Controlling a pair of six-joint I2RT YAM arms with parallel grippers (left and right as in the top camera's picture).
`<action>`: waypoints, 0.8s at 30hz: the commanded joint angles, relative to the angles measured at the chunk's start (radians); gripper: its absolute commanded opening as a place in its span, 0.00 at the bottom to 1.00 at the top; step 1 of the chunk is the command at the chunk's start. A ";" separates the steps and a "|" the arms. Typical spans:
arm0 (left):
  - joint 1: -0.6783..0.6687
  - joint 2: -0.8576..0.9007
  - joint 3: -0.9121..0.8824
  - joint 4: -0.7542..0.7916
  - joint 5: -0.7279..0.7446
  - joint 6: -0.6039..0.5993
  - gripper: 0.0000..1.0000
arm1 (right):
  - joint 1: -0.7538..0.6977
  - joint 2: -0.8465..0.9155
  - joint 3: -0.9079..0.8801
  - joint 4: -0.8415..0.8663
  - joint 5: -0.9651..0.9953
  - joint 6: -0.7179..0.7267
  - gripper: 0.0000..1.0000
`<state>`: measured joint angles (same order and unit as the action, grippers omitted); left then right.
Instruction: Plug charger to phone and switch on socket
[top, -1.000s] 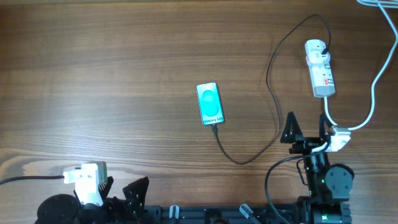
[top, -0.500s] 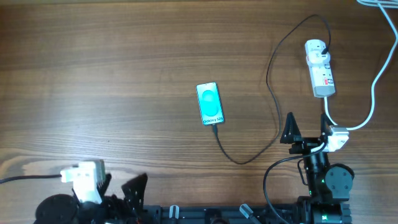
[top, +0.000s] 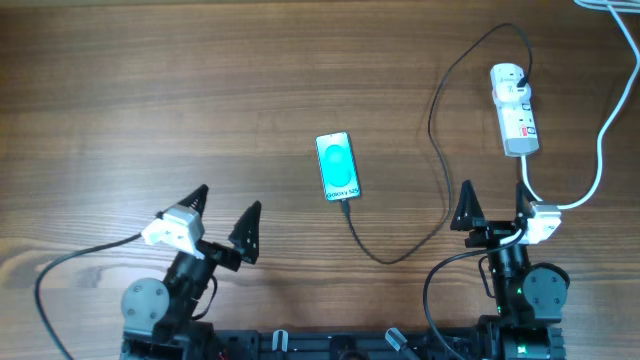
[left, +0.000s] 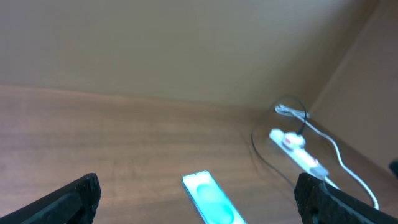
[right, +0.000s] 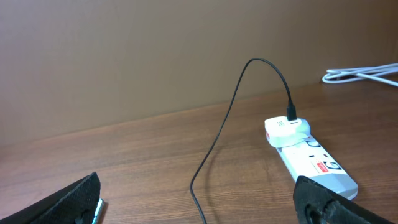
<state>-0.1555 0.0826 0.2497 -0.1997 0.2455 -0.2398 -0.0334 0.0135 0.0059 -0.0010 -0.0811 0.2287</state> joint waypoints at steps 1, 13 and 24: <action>0.018 -0.080 -0.135 0.089 0.015 0.024 1.00 | 0.004 -0.009 -0.001 0.003 0.014 -0.019 1.00; 0.121 -0.080 -0.244 0.126 -0.183 0.077 1.00 | 0.004 -0.009 -0.001 0.003 0.014 -0.019 1.00; 0.121 -0.080 -0.244 0.128 -0.184 0.076 1.00 | 0.004 -0.009 -0.001 0.003 0.014 -0.018 1.00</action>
<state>-0.0410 0.0135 0.0147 -0.0711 0.0753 -0.1841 -0.0334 0.0135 0.0063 -0.0010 -0.0811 0.2287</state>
